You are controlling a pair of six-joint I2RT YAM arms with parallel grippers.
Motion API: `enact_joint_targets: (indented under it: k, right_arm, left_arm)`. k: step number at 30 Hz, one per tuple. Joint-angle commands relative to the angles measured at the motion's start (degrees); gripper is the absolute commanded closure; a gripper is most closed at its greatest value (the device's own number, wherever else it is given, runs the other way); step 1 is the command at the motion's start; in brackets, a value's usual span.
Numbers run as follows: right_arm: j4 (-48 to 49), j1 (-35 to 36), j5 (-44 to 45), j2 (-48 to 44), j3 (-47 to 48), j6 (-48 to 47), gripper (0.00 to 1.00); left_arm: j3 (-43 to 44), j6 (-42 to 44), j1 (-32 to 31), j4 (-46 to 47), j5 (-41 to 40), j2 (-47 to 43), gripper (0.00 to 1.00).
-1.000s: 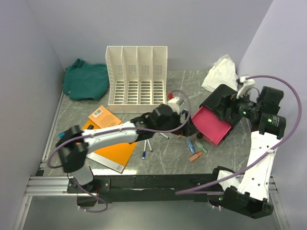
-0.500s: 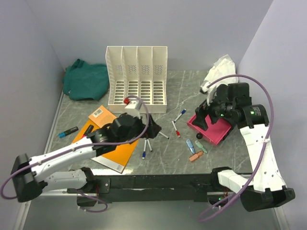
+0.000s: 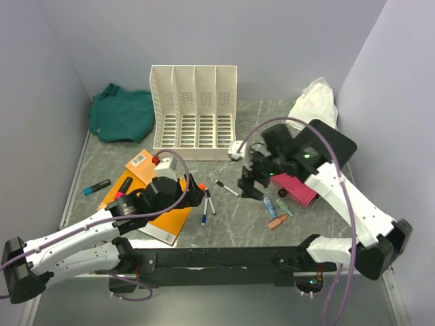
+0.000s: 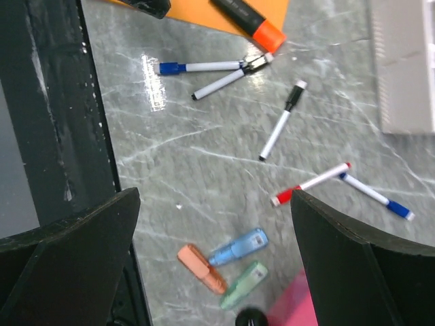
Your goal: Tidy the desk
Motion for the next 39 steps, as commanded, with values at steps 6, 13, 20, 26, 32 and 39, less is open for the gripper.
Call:
enact_joint_targets:
  k: [6, 13, 20, 26, 32, 39]
  right_arm:
    - [12.66, 8.87, 12.73, 11.20, -1.31, 10.84, 0.01]
    - [18.74, 11.60, 19.41, 22.52, -1.93, 14.80, 0.06]
    - [21.90, 11.69, 25.56, 31.85, -0.61, 17.35, 0.15]
    - [22.17, 11.69, 27.68, 36.52, -0.17, 17.61, 0.20]
    - [21.55, 11.69, 28.21, 39.33, 0.79, 17.61, 0.25]
    - [20.41, 11.60, 27.68, 40.56, 1.76, 17.44, 0.32]
  left_arm:
    - [-4.74, -7.18, 0.24, -4.15, -3.24, -5.94, 0.01]
    - [-8.52, -9.81, 0.33, -4.33, -2.18, -9.11, 0.01]
    - [-12.65, -12.36, 0.33, -1.78, -0.78, -11.66, 0.01]
    - [-14.59, -12.81, 0.33, -0.29, 0.72, -11.13, 0.01]
    - [-16.61, -13.42, 0.33, 1.47, 1.33, -11.84, 0.01]
    - [-17.67, -13.33, 0.42, 2.96, 1.77, -11.66, 0.01]
